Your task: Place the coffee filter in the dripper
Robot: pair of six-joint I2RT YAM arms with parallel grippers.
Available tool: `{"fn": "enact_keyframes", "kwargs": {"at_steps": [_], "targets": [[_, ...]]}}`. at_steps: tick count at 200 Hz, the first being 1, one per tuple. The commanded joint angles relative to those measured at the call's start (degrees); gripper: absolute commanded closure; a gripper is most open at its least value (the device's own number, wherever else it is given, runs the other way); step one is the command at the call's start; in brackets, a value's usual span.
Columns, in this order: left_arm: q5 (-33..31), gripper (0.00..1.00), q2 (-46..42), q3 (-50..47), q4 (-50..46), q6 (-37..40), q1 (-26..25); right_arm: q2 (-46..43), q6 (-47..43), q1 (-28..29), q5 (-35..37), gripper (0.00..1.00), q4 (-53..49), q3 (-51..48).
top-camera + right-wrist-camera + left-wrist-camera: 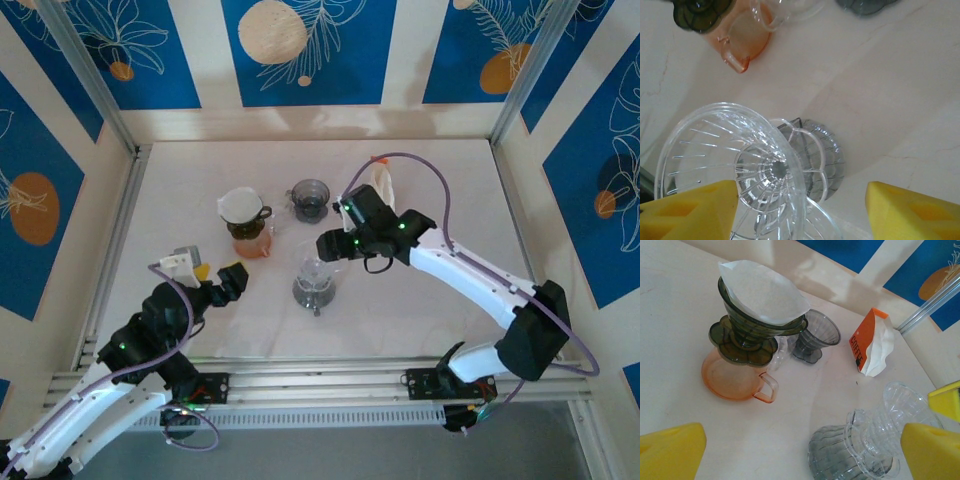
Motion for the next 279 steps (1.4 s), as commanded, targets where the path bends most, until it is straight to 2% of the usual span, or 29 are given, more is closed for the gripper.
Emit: {"fn": "enact_keyframes", "kwargs": {"at_steps": [1,32,54,89,118,201,239,279], "targets": [[0.7,0.0,-0.7,-1.0,2.5,0.5,0.5,-3.6,-0.9,-1.8,5.8,0.32,-0.6,1.5],[1.0,0.0,-0.6,-2.2,4.2,0.1,0.5,-2.0,-1.7,-7.6,6.0,0.33,-0.7,3.7],[0.7,0.0,-0.6,-2.5,4.2,-0.2,0.4,1.5,-4.2,-12.2,7.7,0.38,0.3,5.1],[0.7,0.0,-0.6,-2.4,3.1,-0.3,0.5,10.5,-6.8,-18.9,9.0,0.6,1.2,9.1],[0.2,0.0,-0.5,-2.5,2.6,-0.3,0.5,17.8,-9.3,-21.1,10.2,0.71,2.3,14.5],[-0.4,0.0,0.7,-2.8,2.9,0.5,0.5,31.8,-11.0,-21.7,12.6,0.71,1.3,27.7],[-0.4,0.0,0.8,-2.7,2.5,0.6,0.5,35.6,-11.8,-22.0,14.5,0.71,-0.8,32.4],[-0.5,0.0,0.7,-2.7,2.2,0.6,0.5,36.1,-12.1,-22.7,15.4,0.76,-1.2,33.0]]}}
